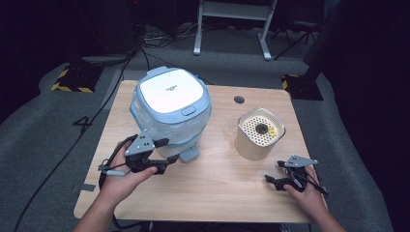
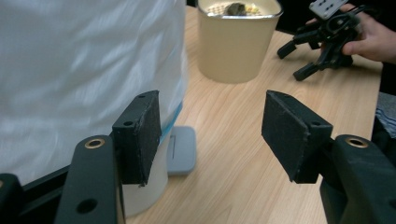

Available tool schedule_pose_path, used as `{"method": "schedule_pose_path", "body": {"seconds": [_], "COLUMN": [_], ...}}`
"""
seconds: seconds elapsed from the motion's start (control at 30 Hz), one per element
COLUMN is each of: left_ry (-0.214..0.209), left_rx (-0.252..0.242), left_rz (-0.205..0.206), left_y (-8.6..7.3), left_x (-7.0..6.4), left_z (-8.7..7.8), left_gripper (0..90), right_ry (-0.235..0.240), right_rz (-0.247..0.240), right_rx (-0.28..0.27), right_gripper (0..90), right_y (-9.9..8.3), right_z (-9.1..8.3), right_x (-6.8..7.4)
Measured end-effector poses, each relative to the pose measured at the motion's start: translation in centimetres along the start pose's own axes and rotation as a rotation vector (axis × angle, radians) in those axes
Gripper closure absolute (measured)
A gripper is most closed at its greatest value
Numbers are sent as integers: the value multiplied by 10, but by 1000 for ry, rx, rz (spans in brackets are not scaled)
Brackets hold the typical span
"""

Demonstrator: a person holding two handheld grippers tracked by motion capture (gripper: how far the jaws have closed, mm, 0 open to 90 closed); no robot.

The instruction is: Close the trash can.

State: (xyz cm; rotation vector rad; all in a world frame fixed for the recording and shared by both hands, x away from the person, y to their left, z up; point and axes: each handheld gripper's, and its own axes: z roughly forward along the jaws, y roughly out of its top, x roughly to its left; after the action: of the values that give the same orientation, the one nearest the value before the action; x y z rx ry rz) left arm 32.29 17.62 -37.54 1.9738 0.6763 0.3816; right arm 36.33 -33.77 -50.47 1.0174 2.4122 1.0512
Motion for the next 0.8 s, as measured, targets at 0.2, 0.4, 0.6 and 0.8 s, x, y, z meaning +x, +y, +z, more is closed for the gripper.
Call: {"method": "schedule_pose_path", "body": {"seconds": [0.2,0.4,0.6,0.8], "left_ry": [30,48,51,39], "left_rx": [20,25,39,62], "left_rz": [-46,-95,-140,-180], "left_y": [-23,-40,-56,-72], "left_x": [9,14,17,17], "left_z": [3,10,16,23], "left_gripper": [372,356,356,358], "right_ry": [0,0,0,6], "right_rz": [0,-1,0,-6], "right_rx": [0,0,0,1], "right_gripper": [139,139,139,138], "right_y": [0,0,0,0], "right_z": [0,0,0,0], "right_x": [0,0,0,-1]}}
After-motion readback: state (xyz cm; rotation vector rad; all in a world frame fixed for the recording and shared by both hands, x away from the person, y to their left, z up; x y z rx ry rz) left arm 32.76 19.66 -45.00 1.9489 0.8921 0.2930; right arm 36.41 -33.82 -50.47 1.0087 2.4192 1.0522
